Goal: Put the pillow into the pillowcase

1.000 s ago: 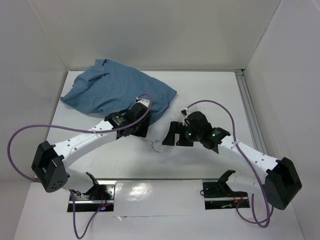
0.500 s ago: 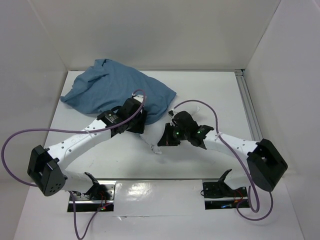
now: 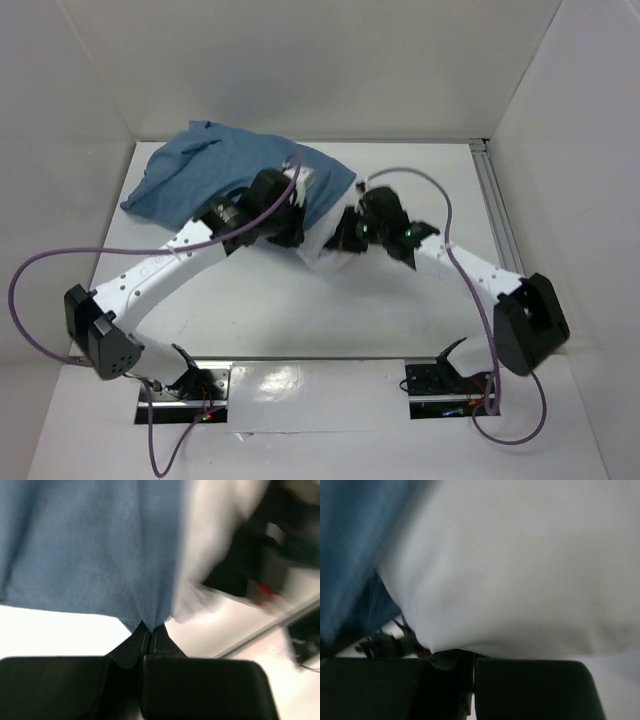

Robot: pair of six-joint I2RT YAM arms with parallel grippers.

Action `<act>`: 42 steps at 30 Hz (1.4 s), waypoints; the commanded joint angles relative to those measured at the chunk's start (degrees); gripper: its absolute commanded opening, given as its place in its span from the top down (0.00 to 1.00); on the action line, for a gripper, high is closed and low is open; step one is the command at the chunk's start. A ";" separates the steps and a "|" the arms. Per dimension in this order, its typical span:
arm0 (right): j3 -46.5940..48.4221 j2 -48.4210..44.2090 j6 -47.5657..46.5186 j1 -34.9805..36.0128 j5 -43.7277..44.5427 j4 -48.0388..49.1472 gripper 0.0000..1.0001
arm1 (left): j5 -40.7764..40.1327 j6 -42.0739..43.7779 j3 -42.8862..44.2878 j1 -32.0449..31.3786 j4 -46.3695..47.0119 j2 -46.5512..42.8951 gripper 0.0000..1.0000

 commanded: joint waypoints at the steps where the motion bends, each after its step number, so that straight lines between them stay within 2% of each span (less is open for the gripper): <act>1: 19.17 5.60 -3.33 -7.48 -1.14 6.49 1.00 | 12.72 0.87 25.67 -2.57 1.90 4.00 1.00; 2: 26.87 6.15 -4.04 -8.27 -0.63 5.62 1.00 | 14.67 0.87 31.71 -2.58 1.19 5.86 1.00; 4: 30.72 6.15 -4.66 -8.28 1.30 3.68 1.00 | 20.71 -0.19 45.74 -3.72 2.06 11.03 1.00; 7: 22.33 5.28 -0.98 -6.17 3.33 8.92 1.00 | 25.30 -3.26 53.20 -3.72 4.07 15.45 1.00; 8: 14.55 4.41 3.04 -6.17 3.85 11.47 1.00 | 25.93 -4.05 53.82 -2.42 4.70 16.85 1.00; 11: 3.17 3.69 7.81 -5.48 3.86 21.15 1.00 | 31.72 -9.05 47.27 2.49 10.30 16.87 1.00; 15: 1.11 3.69 7.57 -4.95 3.33 22.75 1.00 | 33.93 -11.35 45.65 4.54 11.29 15.65 1.00; 19: 1.11 -3.41 2.21 -3.19 4.82 12.95 1.00 | 33.93 -11.35 47.58 4.54 9.28 12.31 1.00; 24: 1.64 -15.80 -2.63 -1.17 6.67 0.18 1.00 | 32.89 -11.35 54.24 3.05 7.26 6.59 1.00; 27: 5.58 -25.36 -4.30 0.59 5.88 -10.01 1.00 | 33.40 -12.93 58.30 1.73 5.93 5.88 1.00; 30: 10.06 -28.55 -2.91 2.34 1.84 -16.70 1.00 | 35.68 -14.86 60.32 1.11 8.29 6.84 1.00; 34: 11.30 -27.09 5.07 2.35 -7.36 -18.30 1.00 | 38.85 -18.80 62.00 4.61 12.07 15.44 1.00; 36: 9.90 -25.23 7.29 2.35 -9.67 -13.93 1.00 | 40.69 -19.61 64.62 5.33 12.09 25.88 1.00; 39: 8.49 -23.21 8.79 2.35 -7.23 -9.61 1.00 | 41.93 -20.31 71.31 6.73 10.94 39.22 1.00; 41: 7.88 -21.45 9.49 0.00 -3.11 -9.60 1.00 | 41.33 -18.84 70.80 7.26 10.25 42.61 1.00; 42: 7.09 -21.44 9.49 -1.67 -3.09 -6.38 1.00 | 40.19 -17.69 69.75 7.26 9.72 43.49 1.00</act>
